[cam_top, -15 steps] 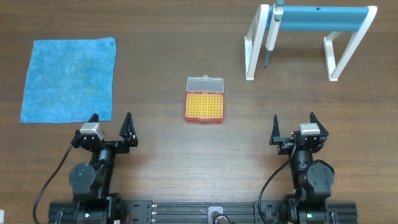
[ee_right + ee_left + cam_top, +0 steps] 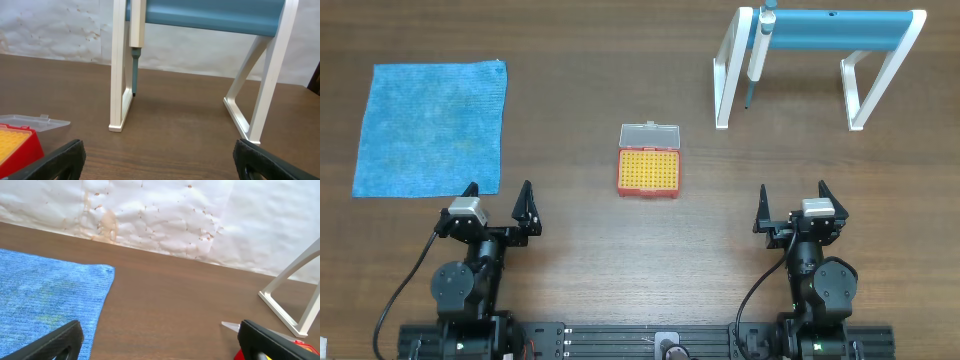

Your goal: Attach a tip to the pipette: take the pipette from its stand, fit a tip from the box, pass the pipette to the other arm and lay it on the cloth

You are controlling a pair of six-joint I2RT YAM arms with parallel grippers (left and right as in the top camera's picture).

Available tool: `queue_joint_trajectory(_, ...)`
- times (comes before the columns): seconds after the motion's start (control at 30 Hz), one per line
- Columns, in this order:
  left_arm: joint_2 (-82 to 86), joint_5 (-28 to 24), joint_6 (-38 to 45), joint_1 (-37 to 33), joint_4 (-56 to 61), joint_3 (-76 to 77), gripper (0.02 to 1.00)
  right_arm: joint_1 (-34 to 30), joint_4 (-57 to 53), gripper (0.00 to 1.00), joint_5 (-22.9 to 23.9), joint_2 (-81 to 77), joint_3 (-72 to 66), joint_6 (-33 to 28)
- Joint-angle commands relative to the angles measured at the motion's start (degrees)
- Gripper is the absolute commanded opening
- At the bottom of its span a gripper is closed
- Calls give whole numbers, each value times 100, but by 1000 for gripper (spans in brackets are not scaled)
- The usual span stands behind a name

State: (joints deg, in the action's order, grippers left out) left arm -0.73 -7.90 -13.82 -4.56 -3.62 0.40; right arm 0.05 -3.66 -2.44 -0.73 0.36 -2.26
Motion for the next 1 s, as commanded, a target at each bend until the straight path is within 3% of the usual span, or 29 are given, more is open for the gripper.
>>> queue_joint_trajectory(0.03, 48, 57, -33, 13, -46, -9, 998, -31, -35, 954, -59, -87, 94, 9)
queue_joint_trajectory(0.23, 48, 57, -33, 13, -46, -9, 996, -31, 256, 952, -184, -1408, 804, 13)
queue_joint_trajectory(0.33, 48, 59, -33, 13, -46, -9, 998, -31, 1403, 954, -511, -2586, 1084, 39)
queue_joint_trajectory(0.43, 48, 59, -33, 13, -46, -9, 996, -31, 2728, 954, -511, -3829, 1281, 140)
queue_joint_trajectory(0.73, 48, 57, -33, 13, -46, -9, 998, -31, 4725, 954, -511, -6848, 2361, 146)
queue_joint_trajectory(1.0, 48, 59, -33, 13, -46, -9, 998, -31, 5890, 954, -507, -8373, 2752, 916)
